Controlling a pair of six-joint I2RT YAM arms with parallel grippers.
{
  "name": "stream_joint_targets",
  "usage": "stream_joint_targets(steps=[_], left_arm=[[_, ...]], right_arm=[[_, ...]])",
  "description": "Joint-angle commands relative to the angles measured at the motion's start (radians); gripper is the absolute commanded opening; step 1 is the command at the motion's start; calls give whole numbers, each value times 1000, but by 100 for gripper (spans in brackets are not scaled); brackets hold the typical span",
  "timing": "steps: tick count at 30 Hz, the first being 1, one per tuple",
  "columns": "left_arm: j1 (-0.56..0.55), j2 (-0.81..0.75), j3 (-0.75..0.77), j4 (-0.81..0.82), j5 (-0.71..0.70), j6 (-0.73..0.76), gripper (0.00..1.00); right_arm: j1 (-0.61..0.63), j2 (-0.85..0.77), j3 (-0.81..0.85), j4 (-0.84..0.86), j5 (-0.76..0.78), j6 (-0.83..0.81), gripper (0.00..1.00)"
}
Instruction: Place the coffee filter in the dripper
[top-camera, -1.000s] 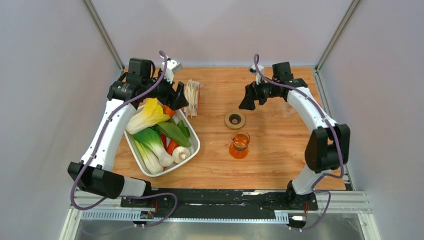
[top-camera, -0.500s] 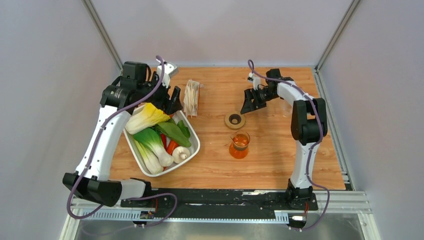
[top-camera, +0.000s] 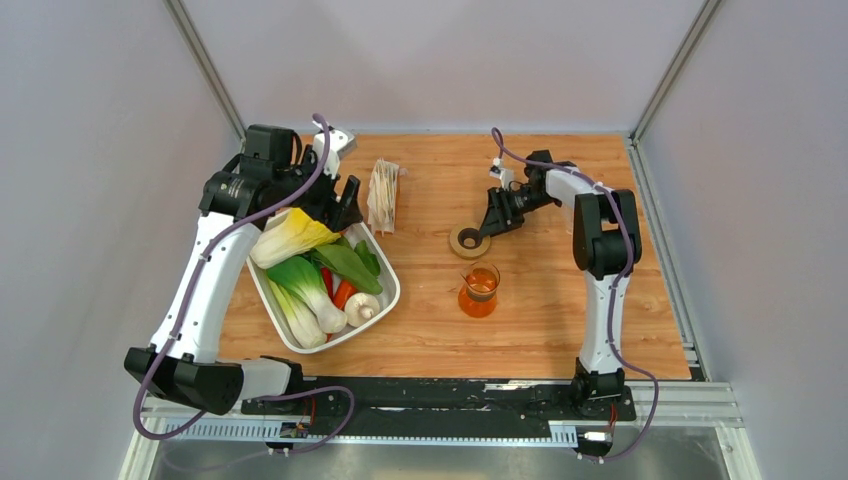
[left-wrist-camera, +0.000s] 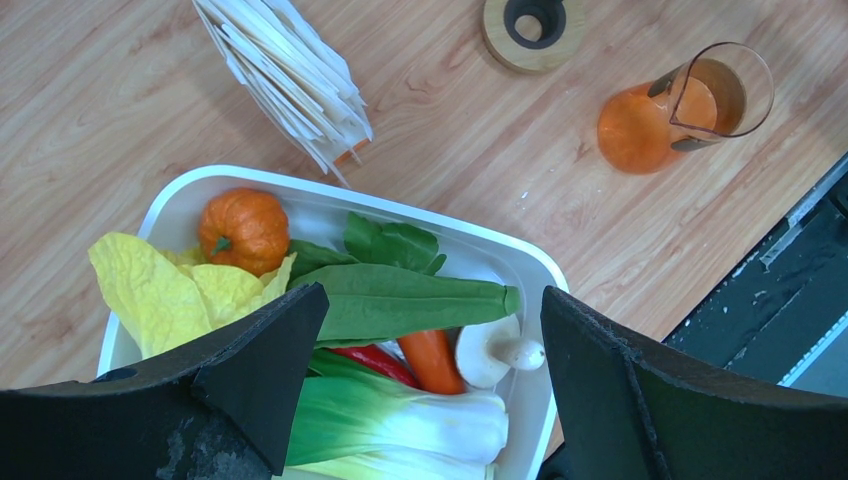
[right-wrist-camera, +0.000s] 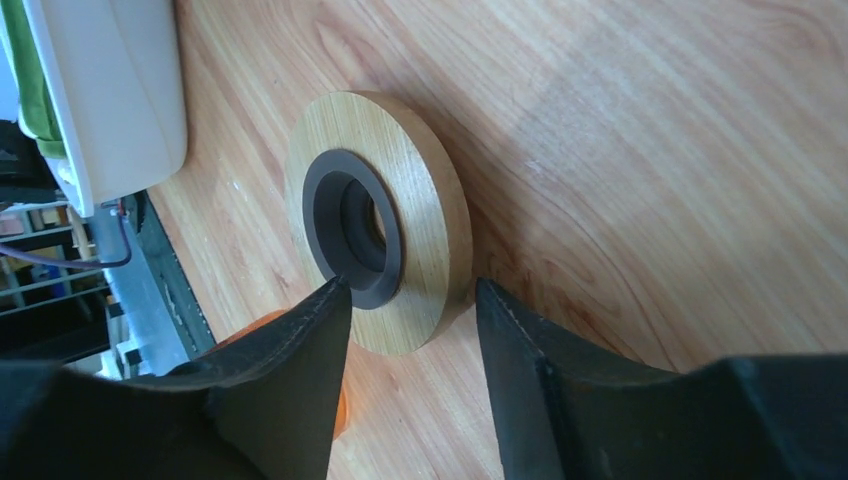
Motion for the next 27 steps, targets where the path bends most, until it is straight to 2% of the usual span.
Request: stream_joint_targets(steps=[1, 4, 14, 16, 23, 27], left_arm=[[4, -17, -13, 0, 2, 30, 90], [3, -23, -28, -1, 2, 33, 90], [4, -46, -61, 0, -7, 52, 90], [3, -52, -73, 7, -6, 53, 89], [3, -65, -95, 17, -6, 58, 89], [3, -72, -101, 19, -4, 59, 89]], right_arm=[[3, 20, 15, -10, -86, 13, 52], [4, 22, 18, -10, -96, 16, 44], [-11, -13, -4, -13, -177, 42, 34], [-10, -15, -5, -13, -189, 46, 29], [-11, -45, 1, -15, -217, 83, 0], [-20, -111, 5, -15, -272, 125, 0]])
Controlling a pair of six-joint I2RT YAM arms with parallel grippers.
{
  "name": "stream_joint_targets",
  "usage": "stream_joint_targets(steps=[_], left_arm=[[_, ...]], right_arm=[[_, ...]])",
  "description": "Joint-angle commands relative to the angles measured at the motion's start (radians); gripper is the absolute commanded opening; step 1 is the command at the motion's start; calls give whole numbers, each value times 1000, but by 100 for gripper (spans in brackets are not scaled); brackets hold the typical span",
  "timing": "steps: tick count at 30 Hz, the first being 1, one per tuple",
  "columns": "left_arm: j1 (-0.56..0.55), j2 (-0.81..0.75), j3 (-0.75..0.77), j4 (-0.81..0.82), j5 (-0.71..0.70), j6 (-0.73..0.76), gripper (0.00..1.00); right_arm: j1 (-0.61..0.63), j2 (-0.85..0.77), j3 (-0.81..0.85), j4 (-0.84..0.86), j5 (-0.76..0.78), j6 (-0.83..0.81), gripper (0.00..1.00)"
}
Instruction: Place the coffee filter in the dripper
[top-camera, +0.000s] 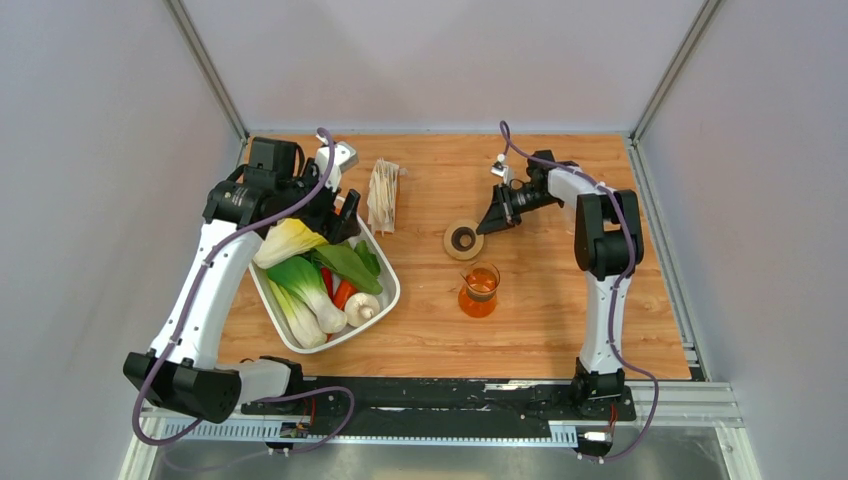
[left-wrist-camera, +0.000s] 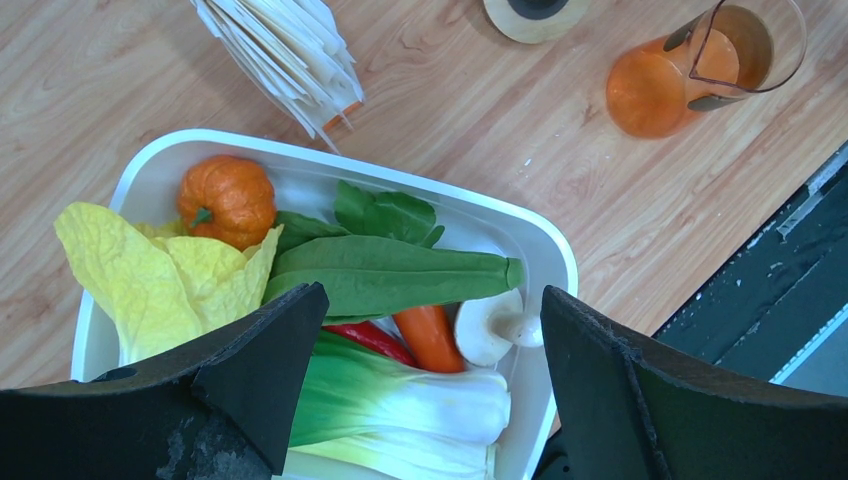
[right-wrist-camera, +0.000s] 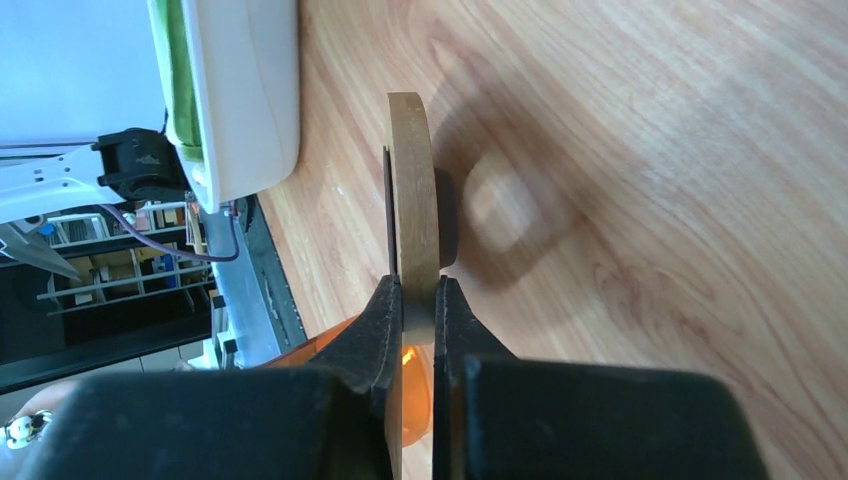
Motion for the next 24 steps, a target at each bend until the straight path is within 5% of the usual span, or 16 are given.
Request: stream_joint_targets(steps=[1, 10, 24], left_arm=[[4, -36, -5, 20, 8, 27, 89], [3, -37, 14, 75, 61, -11, 89], [-14, -31, 3, 170, 272, -103, 89]], right_arm=[[-15, -141, 10, 7, -106, 56, 0], [-143, -471, -86, 7, -278, 193, 0], [-191, -954, -633, 56, -303, 377, 0]])
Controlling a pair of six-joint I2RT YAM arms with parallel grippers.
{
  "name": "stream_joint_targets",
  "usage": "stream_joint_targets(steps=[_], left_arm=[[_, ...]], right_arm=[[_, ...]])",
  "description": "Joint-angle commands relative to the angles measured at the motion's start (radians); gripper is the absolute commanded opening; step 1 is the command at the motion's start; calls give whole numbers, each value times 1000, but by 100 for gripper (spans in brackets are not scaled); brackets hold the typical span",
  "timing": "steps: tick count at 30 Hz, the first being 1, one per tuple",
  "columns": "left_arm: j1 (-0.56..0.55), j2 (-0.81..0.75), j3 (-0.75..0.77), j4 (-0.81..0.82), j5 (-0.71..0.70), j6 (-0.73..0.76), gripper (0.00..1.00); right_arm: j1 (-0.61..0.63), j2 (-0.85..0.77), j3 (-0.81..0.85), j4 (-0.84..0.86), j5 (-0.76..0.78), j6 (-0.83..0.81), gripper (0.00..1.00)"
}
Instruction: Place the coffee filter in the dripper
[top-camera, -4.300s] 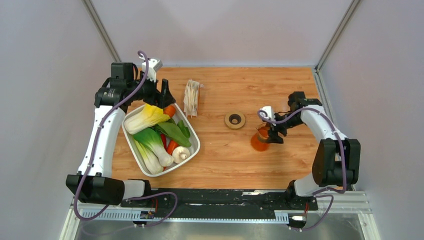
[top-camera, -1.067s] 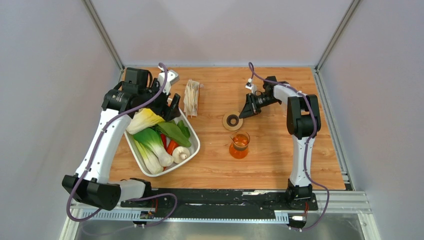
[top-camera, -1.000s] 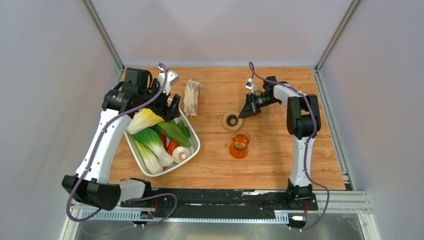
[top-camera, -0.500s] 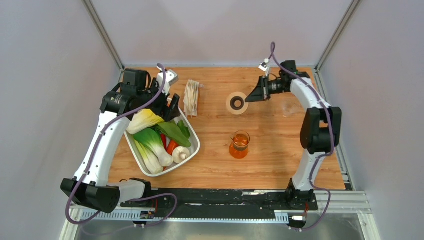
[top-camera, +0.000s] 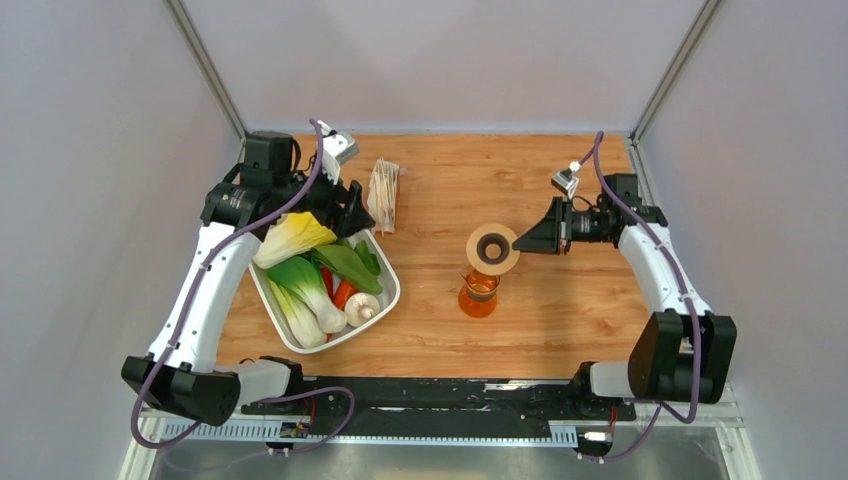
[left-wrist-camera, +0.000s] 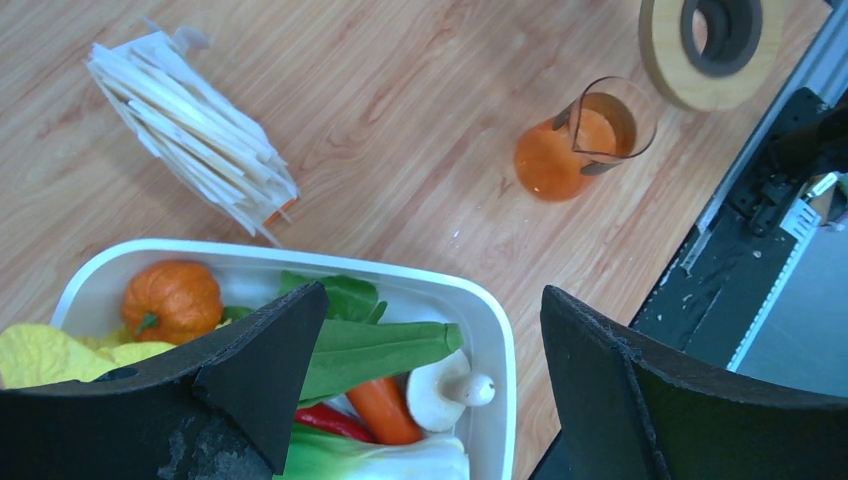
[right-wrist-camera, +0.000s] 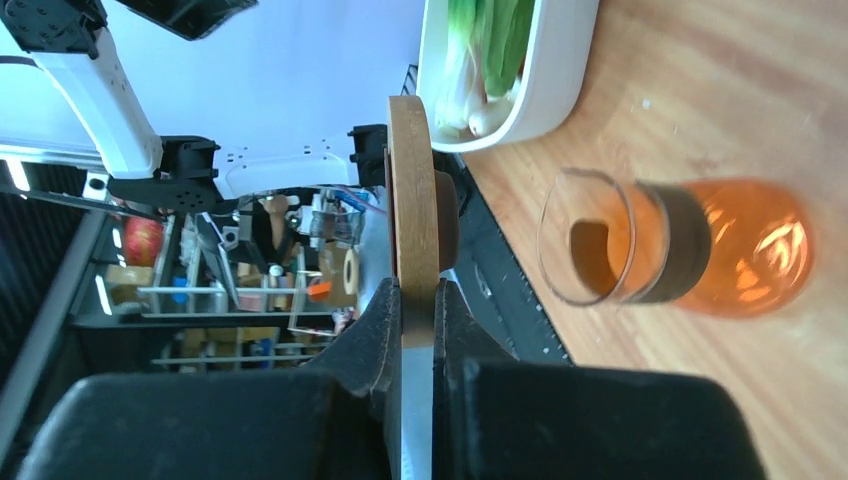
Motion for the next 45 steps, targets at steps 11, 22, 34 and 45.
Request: stream_joint_targets(steps=[11, 22, 34, 45], left_arm=[[-71, -35, -42, 97, 82, -77, 89], [-79, -38, -45, 96, 54, -88, 89], [-80, -41, -53, 96, 31, -75, 89], [-80, -40, -66, 103, 19, -79, 89]], right_arm=[[-11, -138, -319, 233, -37, 164, 0], [-10, -26, -307, 278, -23, 143, 2], [13, 35, -284, 321, -2, 163, 3], [26, 85, -253, 327, 20, 168, 5]])
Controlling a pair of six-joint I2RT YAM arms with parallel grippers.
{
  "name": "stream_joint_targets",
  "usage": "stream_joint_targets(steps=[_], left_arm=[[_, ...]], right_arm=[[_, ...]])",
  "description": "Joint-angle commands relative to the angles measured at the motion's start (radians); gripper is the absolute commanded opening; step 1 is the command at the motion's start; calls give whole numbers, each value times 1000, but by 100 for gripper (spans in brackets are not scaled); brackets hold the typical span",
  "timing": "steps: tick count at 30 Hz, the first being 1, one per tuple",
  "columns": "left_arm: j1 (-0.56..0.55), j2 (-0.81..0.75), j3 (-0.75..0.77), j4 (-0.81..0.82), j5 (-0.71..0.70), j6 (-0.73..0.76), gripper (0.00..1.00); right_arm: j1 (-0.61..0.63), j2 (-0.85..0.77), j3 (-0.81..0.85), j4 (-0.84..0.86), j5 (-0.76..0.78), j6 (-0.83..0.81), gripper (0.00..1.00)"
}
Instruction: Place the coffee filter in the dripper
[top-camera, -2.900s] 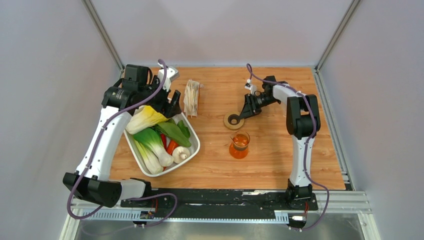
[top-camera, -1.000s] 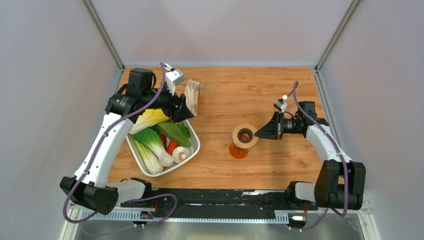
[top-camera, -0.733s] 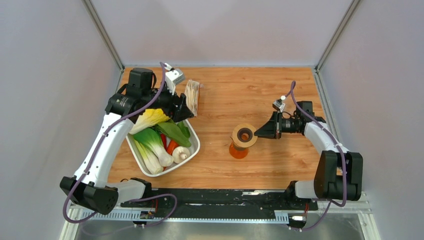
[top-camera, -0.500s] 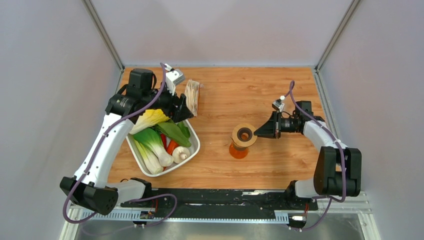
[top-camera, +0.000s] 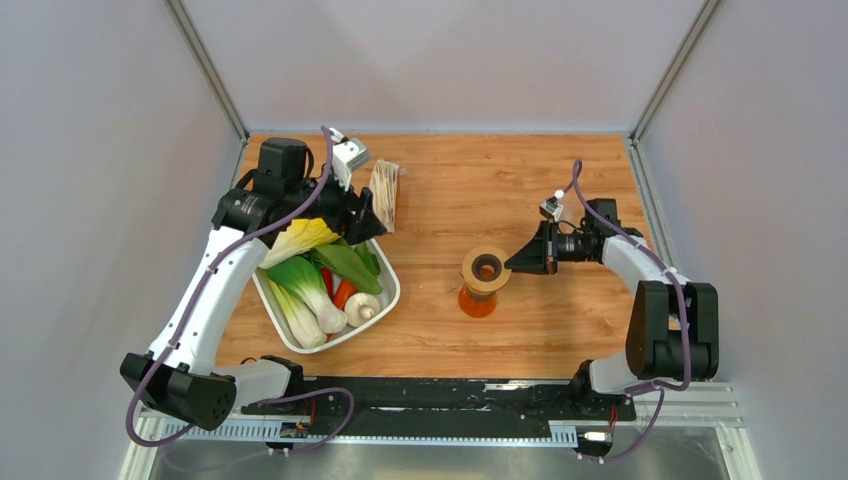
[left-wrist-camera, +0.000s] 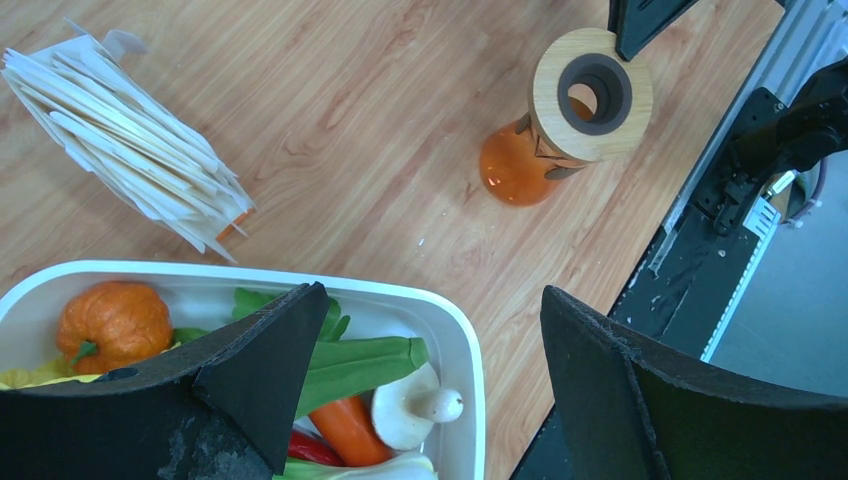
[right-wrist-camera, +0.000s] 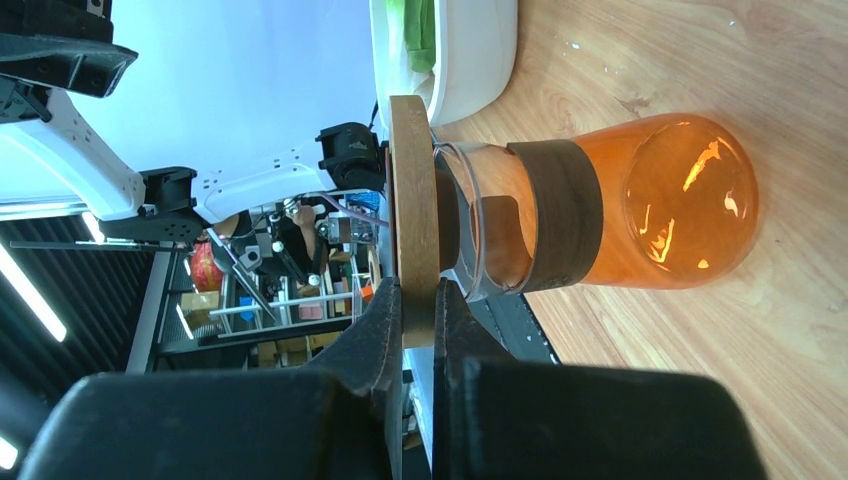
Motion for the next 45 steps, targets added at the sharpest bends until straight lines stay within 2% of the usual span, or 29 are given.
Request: stream_joint_targets(steps=[1, 16, 29, 34, 37, 45], left_arm=[[-6, -23, -2, 27, 2, 0, 89], [-6, -30, -12, 29, -16, 10, 89], [-6, -32, -15, 33, -15, 9, 89], [-7, -34, -18, 37, -15, 6, 89], [-5, -38, -22, 36, -15, 7, 89], [-6, -44, -37, 49, -13, 0, 89]], right_arm=[[10, 23, 56, 35, -15, 13, 5], [26, 31, 49, 35, -33, 26, 3], [26, 25, 31, 20, 29, 13, 5], [27, 16, 43, -14, 95, -4, 19], [28, 15, 52, -36, 123, -17, 23], [40, -2, 78, -91, 152, -53, 47]])
